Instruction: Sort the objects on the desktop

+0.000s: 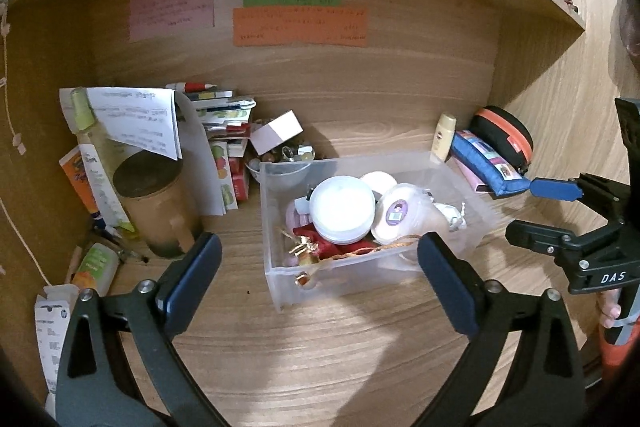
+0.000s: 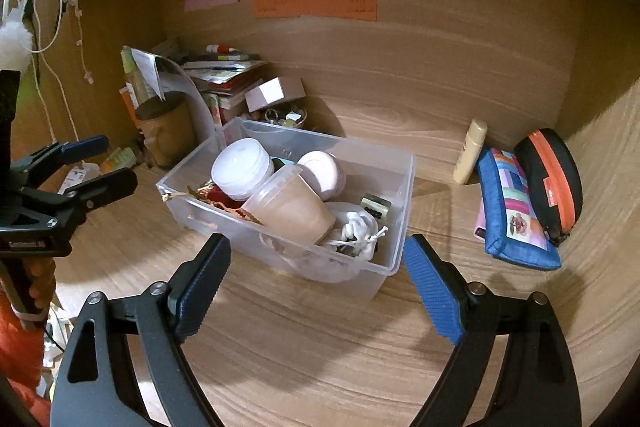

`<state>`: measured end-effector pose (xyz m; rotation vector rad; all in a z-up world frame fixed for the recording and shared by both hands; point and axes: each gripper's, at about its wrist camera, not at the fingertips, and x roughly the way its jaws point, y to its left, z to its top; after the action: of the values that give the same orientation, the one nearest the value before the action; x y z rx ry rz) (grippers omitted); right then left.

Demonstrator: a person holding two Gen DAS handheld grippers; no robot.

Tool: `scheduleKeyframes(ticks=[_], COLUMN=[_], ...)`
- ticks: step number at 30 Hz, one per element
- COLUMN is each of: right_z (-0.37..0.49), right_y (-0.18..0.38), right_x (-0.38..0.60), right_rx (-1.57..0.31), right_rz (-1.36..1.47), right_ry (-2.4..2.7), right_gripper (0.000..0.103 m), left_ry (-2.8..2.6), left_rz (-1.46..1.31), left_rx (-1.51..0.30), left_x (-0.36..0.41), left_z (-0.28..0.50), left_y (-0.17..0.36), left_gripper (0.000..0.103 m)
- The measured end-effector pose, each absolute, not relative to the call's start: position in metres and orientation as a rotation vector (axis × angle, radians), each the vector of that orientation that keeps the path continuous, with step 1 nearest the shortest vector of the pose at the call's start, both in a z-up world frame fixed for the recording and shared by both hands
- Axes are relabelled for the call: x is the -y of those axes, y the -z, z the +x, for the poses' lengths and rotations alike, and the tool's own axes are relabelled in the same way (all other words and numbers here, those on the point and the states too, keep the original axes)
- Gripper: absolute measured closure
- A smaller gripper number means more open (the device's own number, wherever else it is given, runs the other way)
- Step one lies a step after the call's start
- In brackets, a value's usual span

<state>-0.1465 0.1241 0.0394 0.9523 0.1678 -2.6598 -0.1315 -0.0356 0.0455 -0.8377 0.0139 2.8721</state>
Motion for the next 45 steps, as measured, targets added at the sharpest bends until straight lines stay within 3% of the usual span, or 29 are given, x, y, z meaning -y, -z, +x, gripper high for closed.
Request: scheduleKeyframes(ticks=[7, 45], right_z=[-0.139, -0.136], right_y=[-0.04, -0.043], right_x=[-0.127, -0.129], right_rx=[-0.153, -0.158], right_rz=[0.94, 0.927], right_ry=[2.671, 2.665], right_gripper=[0.008, 0.008], left_ry=[-2.874, -2.87], left_rz=[-0.842, -0.877], left_rx=[-0.016, 0.016], left_x=[0.033, 0.032], left_z=[-0.127, -0.131], left_y=[-0.044, -0.039], left_gripper=[0.003, 0.003])
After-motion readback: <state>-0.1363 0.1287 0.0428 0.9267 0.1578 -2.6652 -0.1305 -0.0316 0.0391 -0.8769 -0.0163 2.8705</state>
